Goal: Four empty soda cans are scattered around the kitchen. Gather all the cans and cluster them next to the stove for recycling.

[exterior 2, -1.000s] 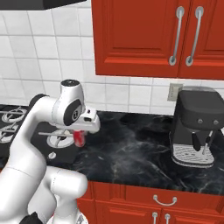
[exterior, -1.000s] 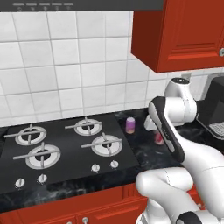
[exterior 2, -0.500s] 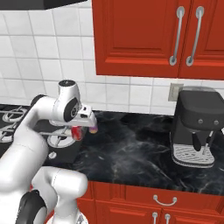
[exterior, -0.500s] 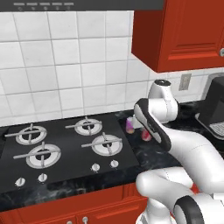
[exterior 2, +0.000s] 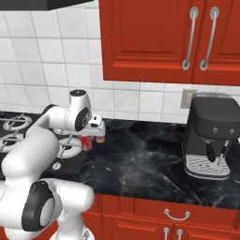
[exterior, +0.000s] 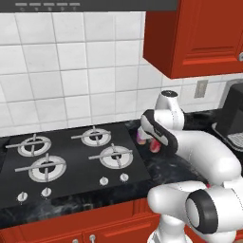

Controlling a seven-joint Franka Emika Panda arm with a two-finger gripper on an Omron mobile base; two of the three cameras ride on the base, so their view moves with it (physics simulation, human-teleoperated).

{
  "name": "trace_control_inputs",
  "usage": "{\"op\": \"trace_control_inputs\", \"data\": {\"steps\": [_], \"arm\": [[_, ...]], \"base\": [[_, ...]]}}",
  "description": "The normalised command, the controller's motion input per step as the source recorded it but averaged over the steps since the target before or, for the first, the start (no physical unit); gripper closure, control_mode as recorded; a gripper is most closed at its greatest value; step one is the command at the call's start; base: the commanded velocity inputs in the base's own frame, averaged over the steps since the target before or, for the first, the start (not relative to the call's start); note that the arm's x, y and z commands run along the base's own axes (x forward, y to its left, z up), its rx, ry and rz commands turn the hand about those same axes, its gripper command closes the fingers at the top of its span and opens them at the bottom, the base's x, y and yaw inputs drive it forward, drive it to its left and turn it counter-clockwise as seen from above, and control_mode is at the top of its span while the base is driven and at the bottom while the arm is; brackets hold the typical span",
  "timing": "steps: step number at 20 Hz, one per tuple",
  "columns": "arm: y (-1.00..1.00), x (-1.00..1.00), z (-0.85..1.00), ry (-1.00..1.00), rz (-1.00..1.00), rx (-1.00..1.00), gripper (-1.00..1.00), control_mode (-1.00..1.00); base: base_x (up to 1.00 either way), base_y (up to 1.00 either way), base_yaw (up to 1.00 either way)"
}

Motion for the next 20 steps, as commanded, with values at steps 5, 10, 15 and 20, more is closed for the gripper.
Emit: {"op": "trace_control_inputs", "data": {"steps": [5, 10, 15, 20], "arm": [[0.0, 0.32, -0.26, 0.0, 0.01, 0.0, 1.0, -1.0], [0.0, 0.27, -0.2, 0.0, 0.02, 0.0, 1.0, -1.0], [0.0, 0.23, -0.18, 0.0, 0.02, 0.0, 1.0, -1.0], [0.0, 0.16, -0.15, 0.0, 0.03, 0.0, 1.0, -1.0]], "base": [[0.0, 0.0, 0.0], [0.0, 0.0, 0.0], [0.0, 0.0, 0.0], [0.0, 0.0, 0.0]]}}
